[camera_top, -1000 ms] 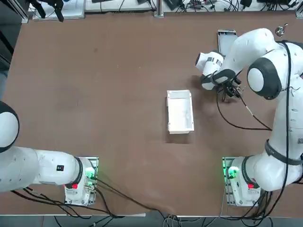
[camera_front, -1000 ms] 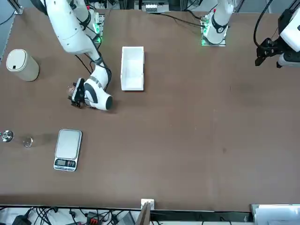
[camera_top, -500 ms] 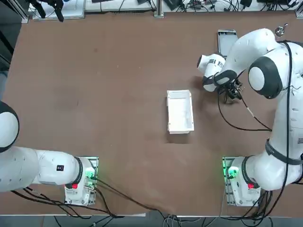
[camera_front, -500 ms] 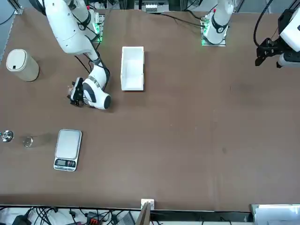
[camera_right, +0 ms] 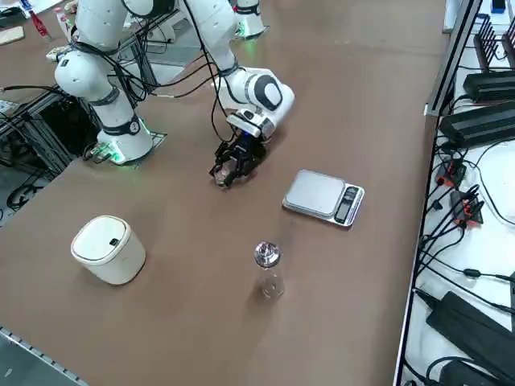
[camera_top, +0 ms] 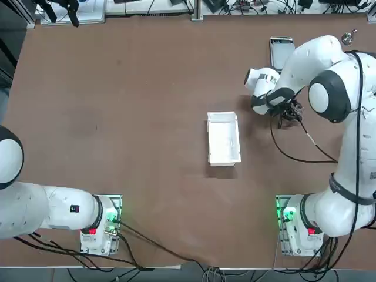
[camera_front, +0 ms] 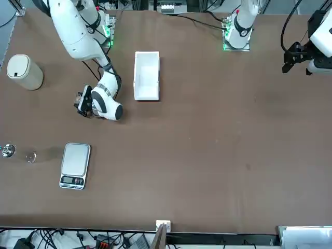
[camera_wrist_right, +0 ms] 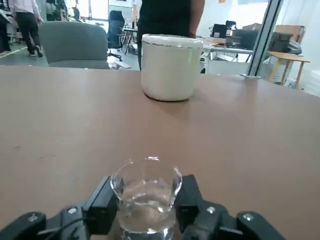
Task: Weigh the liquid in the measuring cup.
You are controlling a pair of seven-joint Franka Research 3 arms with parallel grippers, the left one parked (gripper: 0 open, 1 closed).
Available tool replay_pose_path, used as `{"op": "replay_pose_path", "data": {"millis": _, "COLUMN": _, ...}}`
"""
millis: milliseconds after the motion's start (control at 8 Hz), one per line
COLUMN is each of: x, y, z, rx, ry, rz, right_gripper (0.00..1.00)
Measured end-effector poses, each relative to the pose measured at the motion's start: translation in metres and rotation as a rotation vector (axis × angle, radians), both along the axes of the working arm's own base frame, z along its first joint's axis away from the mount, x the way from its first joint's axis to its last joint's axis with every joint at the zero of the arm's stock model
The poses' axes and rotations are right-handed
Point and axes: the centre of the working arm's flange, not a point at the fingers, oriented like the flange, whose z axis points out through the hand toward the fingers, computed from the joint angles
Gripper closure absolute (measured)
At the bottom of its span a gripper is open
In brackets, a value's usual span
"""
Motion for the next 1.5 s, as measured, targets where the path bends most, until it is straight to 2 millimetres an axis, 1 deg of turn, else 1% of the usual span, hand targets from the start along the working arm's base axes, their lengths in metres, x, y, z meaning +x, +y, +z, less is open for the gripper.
{"op": "replay_pose_path", "data": {"millis": 125, "x": 0.006, "y": 0.003, "z": 0.004, "rx": -0.005, "ry": -0.012, "rz": 0.029, "right_gripper": 0.39}}
{"op": "replay_pose_path", "data": {"millis": 250, "x": 0.014, "y": 0.008, "z": 0.013, "rx": -0.012, "ry": -0.027, "rz": 0.07, "right_gripper": 0.39}}
{"op": "replay_pose_path", "data": {"millis": 375, "x": 0.025, "y": 0.013, "z": 0.026, "rx": -0.021, "ry": -0.044, "rz": 0.118, "right_gripper": 0.39}}
{"op": "replay_pose_path", "data": {"millis": 500, "x": 0.042, "y": 0.02, "z": 0.044, "rx": -0.027, "ry": -0.073, "rz": 0.168, "right_gripper": 0.39}}
{"op": "replay_pose_path", "data": {"millis": 750, "x": 0.082, "y": 0.032, "z": 0.089, "rx": -0.023, "ry": -0.101, "rz": 0.268, "right_gripper": 0.39}}
{"op": "replay_pose_path", "data": {"millis": 1000, "x": 0.117, "y": 0.039, "z": 0.125, "rx": -0.031, "ry": -0.086, "rz": 0.357, "right_gripper": 0.39}}
{"op": "replay_pose_path", "data": {"millis": 1125, "x": 0.131, "y": 0.041, "z": 0.14, "rx": -0.03, "ry": -0.074, "rz": 0.403, "right_gripper": 0.39}}
{"op": "replay_pose_path", "data": {"millis": 1250, "x": 0.142, "y": 0.045, "z": 0.147, "rx": -0.022, "ry": -0.056, "rz": 0.461, "right_gripper": 0.39}}
{"op": "replay_pose_path", "data": {"millis": 1375, "x": 0.149, "y": 0.048, "z": 0.149, "rx": -0.02, "ry": -0.027, "rz": 0.53, "right_gripper": 0.39}}
{"op": "replay_pose_path", "data": {"millis": 1500, "x": 0.156, "y": 0.051, "z": 0.145, "rx": -0.022, "ry": -0.006, "rz": 0.592, "right_gripper": 0.39}}
